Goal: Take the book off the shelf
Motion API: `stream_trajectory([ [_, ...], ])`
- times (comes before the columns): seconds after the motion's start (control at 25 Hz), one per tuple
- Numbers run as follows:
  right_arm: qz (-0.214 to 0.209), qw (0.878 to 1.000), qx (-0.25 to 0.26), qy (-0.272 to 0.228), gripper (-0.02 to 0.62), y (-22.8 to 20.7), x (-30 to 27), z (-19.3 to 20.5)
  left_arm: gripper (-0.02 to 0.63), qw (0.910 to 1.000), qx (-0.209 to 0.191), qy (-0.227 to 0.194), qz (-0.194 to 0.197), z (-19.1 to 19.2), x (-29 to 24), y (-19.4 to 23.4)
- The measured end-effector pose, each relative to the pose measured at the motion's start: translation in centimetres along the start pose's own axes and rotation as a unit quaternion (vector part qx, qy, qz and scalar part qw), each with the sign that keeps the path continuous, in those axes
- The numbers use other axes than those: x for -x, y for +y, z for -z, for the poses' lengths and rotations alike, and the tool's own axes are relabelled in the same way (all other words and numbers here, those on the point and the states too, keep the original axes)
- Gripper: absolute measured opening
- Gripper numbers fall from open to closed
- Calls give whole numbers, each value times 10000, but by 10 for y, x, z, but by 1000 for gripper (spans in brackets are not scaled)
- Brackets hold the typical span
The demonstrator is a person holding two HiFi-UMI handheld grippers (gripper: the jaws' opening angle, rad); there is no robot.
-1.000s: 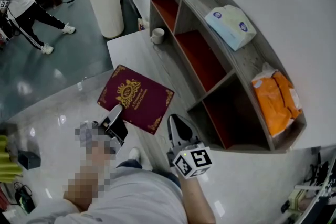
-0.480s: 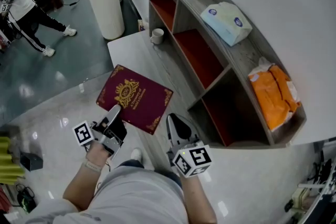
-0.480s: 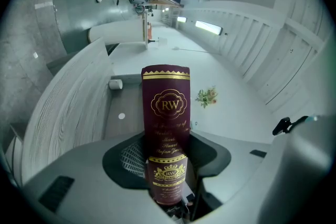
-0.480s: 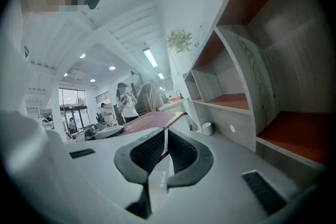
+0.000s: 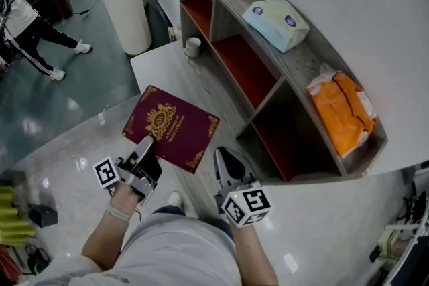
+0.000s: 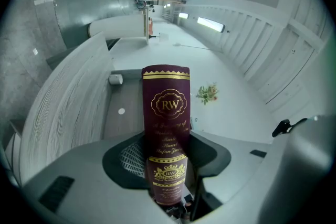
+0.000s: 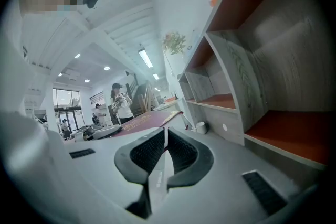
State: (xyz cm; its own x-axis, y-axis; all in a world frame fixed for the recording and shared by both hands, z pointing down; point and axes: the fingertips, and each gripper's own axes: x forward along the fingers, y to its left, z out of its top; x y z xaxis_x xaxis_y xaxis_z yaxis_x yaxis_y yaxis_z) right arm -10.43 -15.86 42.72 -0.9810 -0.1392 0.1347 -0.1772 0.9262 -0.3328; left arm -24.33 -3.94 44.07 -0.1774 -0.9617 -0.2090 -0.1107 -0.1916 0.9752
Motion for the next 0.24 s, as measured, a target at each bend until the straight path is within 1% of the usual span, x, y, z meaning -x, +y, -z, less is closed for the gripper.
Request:
stream_trajectory([
  [0.24, 88, 10000, -41, -2, 31, -3, 7, 2, 215, 10000, 63, 56, 2, 5, 0, 2],
])
